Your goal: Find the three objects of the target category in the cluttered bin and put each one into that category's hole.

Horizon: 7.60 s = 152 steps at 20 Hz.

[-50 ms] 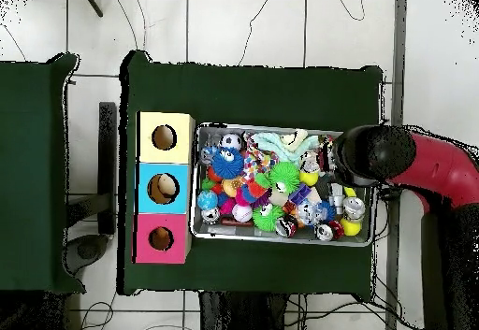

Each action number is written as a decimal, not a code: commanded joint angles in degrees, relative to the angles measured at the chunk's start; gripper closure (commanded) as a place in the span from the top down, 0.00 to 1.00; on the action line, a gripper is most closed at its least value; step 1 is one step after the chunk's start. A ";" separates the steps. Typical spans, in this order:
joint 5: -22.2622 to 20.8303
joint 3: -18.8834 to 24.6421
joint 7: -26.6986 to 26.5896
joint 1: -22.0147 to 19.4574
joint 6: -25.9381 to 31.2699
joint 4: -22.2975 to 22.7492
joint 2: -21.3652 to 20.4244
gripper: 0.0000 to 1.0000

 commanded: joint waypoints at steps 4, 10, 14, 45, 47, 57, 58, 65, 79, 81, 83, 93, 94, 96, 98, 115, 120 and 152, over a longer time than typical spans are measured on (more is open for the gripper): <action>-2.50 -1.51 1.36 0.96 0.39 3.72 2.33 1.00; -2.57 -1.73 1.10 1.24 0.86 3.25 2.50 1.00; -1.97 -1.59 1.51 1.16 0.13 3.06 2.63 1.00; 12.89 15.80 -5.08 -12.28 -1.92 17.82 1.62 1.00; 12.09 15.58 -4.30 -11.78 -2.23 17.25 2.30 1.00; 7.98 12.76 -2.89 -9.10 -2.17 15.96 4.85 1.00; 7.54 12.62 -2.75 -8.94 -3.02 16.19 5.26 1.00; 5.55 11.79 -1.18 -7.68 -5.54 17.35 6.57 1.00; -0.13 9.23 -0.73 -5.92 -6.84 10.87 13.70 1.00; -1.26 8.71 -0.67 -5.58 -7.02 9.30 15.12 1.00; -1.72 8.57 -0.62 -5.60 -6.77 8.87 15.55 1.00; -3.26 8.48 -0.10 -5.83 -6.29 8.28 15.99 1.00; -3.42 8.64 0.08 -5.98 -7.25 8.40 16.05 1.00; -3.42 8.67 0.12 -6.02 -7.41 8.43 16.11 1.00; -3.41 8.68 0.11 -6.02 -7.50 8.32 16.26 1.00; -3.69 9.97 -0.99 -6.32 -10.25 8.09 17.10 0.00; -3.59 9.63 -1.21 -6.04 -10.09 8.01 16.92 0.00; -0.39 16.72 0.05 -11.20 -23.45 12.58 17.09 1.00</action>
